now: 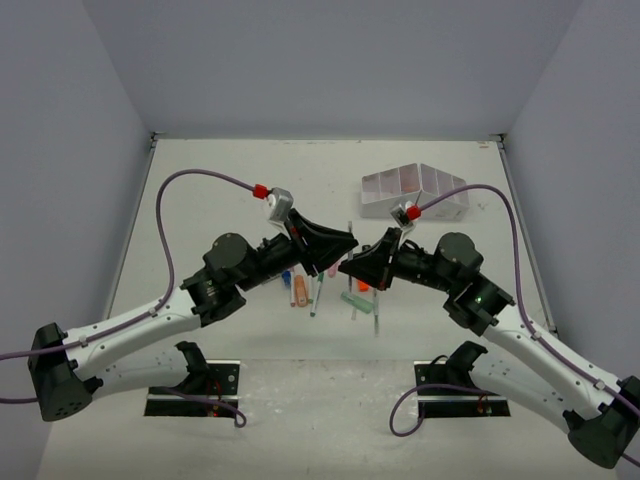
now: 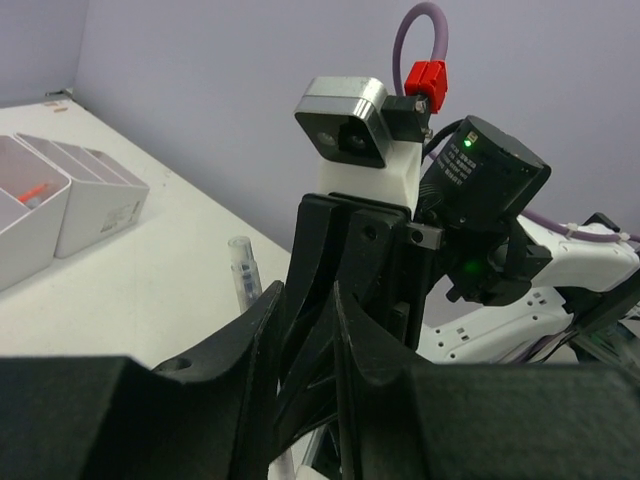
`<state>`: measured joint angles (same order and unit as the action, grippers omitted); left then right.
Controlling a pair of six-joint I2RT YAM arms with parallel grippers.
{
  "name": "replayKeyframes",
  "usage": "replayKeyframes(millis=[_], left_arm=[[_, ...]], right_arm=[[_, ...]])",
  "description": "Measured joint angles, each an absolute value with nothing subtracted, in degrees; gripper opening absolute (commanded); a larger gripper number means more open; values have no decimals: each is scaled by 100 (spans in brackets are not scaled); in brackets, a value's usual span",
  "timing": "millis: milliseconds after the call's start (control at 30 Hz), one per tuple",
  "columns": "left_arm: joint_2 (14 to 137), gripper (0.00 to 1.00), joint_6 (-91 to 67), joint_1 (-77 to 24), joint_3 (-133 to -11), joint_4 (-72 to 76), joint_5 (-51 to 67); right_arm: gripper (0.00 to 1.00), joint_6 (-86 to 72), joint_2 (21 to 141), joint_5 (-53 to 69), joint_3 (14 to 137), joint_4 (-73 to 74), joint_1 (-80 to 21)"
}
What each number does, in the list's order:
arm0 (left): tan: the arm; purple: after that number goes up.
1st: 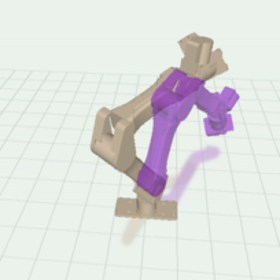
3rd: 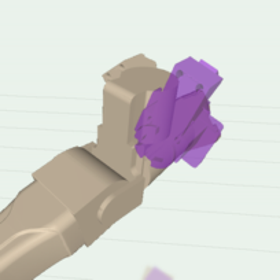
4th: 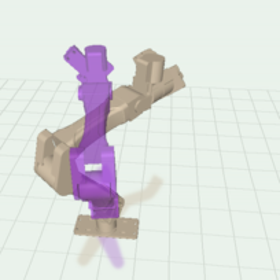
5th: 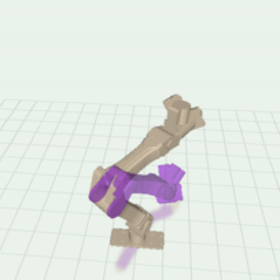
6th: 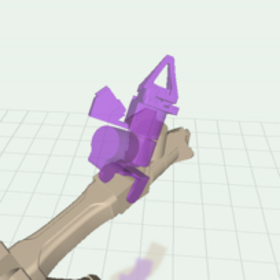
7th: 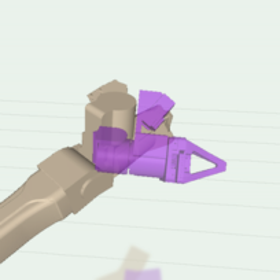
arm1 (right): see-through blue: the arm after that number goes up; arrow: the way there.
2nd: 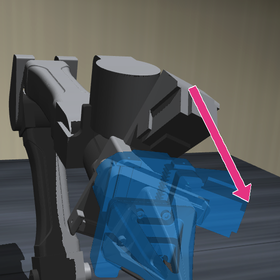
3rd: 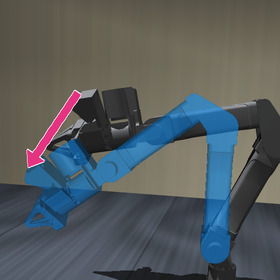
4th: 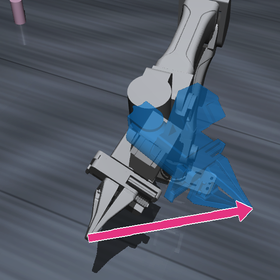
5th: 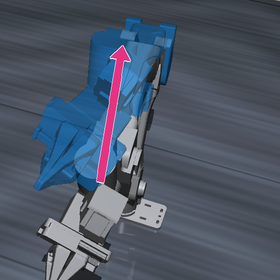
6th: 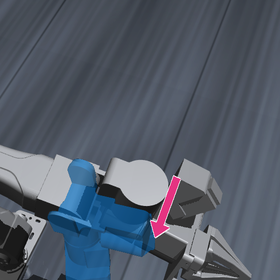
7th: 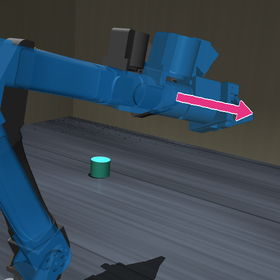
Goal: Sort the stationery into containers
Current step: Close the pen cap on the pen.
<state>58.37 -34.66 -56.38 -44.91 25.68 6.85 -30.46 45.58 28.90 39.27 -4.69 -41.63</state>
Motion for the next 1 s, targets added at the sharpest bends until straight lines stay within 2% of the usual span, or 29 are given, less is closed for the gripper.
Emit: replayKeyframes(millis=[167, 333, 533, 733, 833, 1000], left_arm=[[5660, 26, -3356, -5638, -4703, 2097, 448], [5535, 31, -3212, -5638, -4996, 1786, 30], [5961, 29, -3166, -5628, -5437, 1644, -123], [6235, 15, -3187, -5627, -5452, 1665, 177], [6245, 0, -3197, -5627, -5452, 1704, 391], [6287, 0, -3237, -5607, -5452, 1858, 622]], right_arm=[[0, -3030, 4475, 2831, 3924, -470, -4162], [0, -2971, 4428, 3032, 3924, -471, -4163], [0, -2909, 4371, 3262, 3924, -461, -4163], [0, -2847, 4341, 3270, 3924, -271, -4159], [0, -2812, 4309, 3255, 3924, -246, -4160], [0, -2793, 4178, 3149, 3924, -159, -4168]])
